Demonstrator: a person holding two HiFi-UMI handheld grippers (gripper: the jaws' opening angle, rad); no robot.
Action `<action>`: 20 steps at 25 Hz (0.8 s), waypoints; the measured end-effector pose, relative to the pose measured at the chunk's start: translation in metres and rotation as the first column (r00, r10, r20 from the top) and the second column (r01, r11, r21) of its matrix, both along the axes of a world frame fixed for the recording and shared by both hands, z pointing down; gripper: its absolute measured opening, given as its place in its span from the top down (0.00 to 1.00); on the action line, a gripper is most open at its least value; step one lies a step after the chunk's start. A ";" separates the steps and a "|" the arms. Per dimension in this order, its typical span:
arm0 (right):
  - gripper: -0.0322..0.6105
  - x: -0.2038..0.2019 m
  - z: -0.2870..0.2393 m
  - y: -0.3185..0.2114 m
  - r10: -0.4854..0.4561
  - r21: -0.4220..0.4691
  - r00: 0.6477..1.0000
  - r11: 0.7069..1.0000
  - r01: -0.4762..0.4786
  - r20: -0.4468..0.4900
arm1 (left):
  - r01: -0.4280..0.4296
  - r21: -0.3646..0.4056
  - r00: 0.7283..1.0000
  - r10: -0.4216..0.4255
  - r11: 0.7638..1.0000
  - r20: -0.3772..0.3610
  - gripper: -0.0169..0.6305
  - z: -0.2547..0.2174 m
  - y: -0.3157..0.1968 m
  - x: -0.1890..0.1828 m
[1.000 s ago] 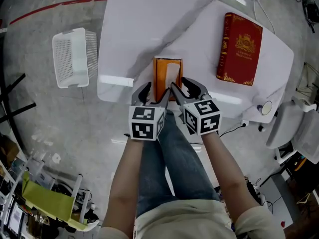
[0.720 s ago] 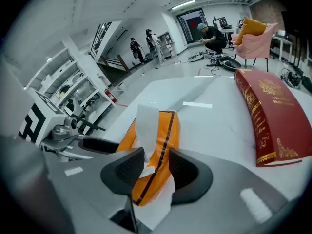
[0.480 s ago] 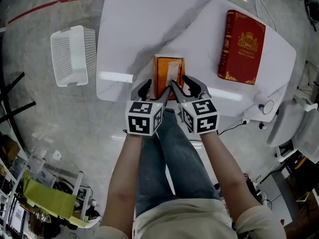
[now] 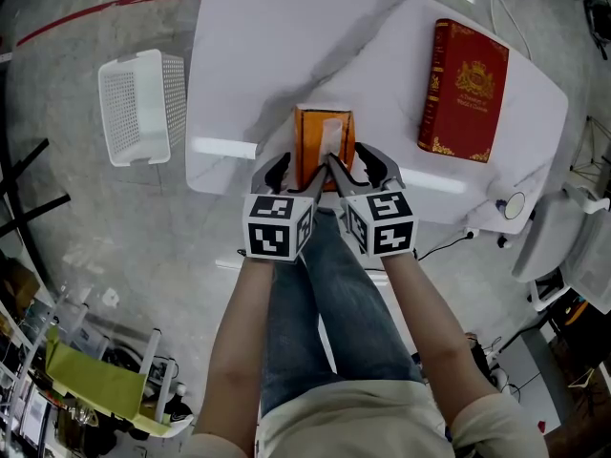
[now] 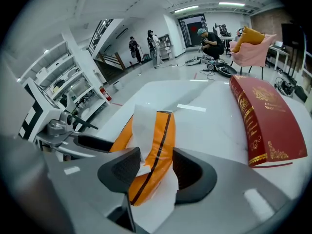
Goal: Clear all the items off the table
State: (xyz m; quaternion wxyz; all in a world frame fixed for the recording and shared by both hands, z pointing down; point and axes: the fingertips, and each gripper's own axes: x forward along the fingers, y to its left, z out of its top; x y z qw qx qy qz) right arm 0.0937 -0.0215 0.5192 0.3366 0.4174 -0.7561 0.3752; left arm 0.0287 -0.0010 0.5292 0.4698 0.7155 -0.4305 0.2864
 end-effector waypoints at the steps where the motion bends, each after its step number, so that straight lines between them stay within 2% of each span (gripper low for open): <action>1: 0.63 0.002 0.001 -0.001 0.009 -0.003 1.000 1.000 -0.009 -0.001 | 0.000 0.000 1.000 0.000 1.000 0.000 0.55 0.000 0.000 0.000; 3: 0.50 0.007 0.005 -0.002 0.040 -0.027 0.999 0.999 -0.039 0.017 | -0.001 -0.001 1.000 0.001 1.000 -0.002 0.56 0.000 0.000 0.000; 4: 0.48 0.009 0.008 -0.002 0.057 -0.051 0.997 0.997 -0.055 0.042 | -0.002 0.000 1.000 0.002 1.000 -0.003 0.56 0.000 0.000 0.000; 6: 0.48 0.010 0.012 -0.002 0.082 -0.101 0.992 0.992 -0.072 0.101 | -0.007 0.002 1.000 0.007 1.000 -0.004 0.58 -0.001 0.000 0.002; 9: 0.48 0.007 0.012 -0.002 0.068 -0.115 0.988 0.992 -0.052 0.140 | -0.012 0.005 1.000 0.012 1.000 -0.009 0.61 -0.002 0.001 0.005; 13: 0.64 -0.004 0.009 0.000 0.047 -0.110 0.980 0.994 -0.026 0.193 | -0.007 0.002 1.000 0.007 1.000 -0.016 0.64 -0.002 0.000 0.005; 16: 0.71 -0.008 0.006 0.001 0.054 -0.111 0.975 0.993 -0.030 0.217 | -0.003 -0.007 1.000 0.003 1.000 -0.022 0.64 -0.002 0.001 0.005; 20: 0.72 -0.009 0.007 0.002 0.052 -0.109 0.974 0.994 -0.029 0.219 | -0.006 -0.006 1.000 0.006 1.000 -0.024 0.65 -0.002 0.001 0.006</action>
